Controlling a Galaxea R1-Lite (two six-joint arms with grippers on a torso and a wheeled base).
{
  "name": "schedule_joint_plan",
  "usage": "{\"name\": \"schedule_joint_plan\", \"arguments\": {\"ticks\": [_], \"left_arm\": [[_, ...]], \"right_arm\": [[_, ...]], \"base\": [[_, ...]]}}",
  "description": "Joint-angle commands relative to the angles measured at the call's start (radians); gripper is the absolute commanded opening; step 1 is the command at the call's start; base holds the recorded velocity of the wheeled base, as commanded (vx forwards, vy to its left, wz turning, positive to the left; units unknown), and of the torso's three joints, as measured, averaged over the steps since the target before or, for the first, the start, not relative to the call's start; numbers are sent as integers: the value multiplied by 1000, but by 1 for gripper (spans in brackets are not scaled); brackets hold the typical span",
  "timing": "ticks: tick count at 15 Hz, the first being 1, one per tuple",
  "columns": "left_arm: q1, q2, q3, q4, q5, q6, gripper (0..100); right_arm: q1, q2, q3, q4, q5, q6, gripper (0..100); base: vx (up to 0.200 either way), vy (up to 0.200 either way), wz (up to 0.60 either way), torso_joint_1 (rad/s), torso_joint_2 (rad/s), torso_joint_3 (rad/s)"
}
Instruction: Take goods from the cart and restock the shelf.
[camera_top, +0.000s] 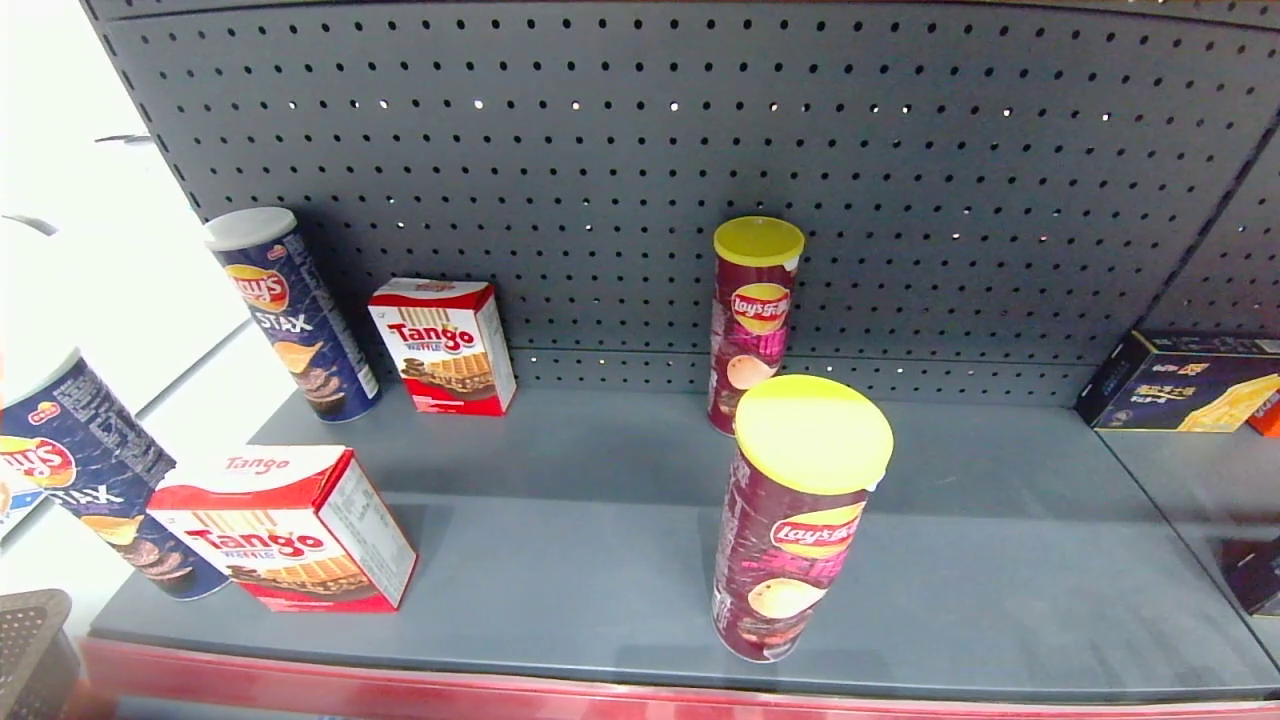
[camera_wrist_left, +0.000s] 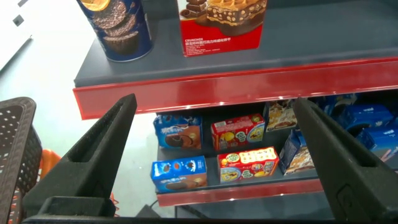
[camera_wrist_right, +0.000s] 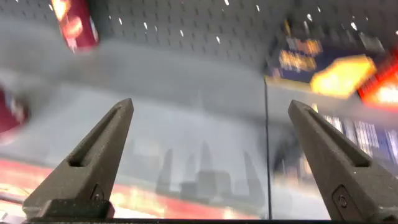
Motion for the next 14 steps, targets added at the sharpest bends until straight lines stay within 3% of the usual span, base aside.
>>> {"name": "schedule_joint_plan", "arguments": {"ticks": [1,6,9,14], "left_arm": [[0,1,0,0,-1,0,100],[0,1,0,0,-1,3,100],[-1,1,0,-2,-1,3,100],[0,1,0,-2,-1,2,100]], "right_arm": [[-31,-378,221,132,-14,7,100],[-35,-373,221,197,-2,70,100],[-103,-385,221,255,-60,130,100],[-81,-445,221,254,-55,127,100]], "base": [[0,0,0,0,0,0],[0,0,0,0,0,0],[0,0,0,0,0,0],[0,0,0,0,0,0]]}}
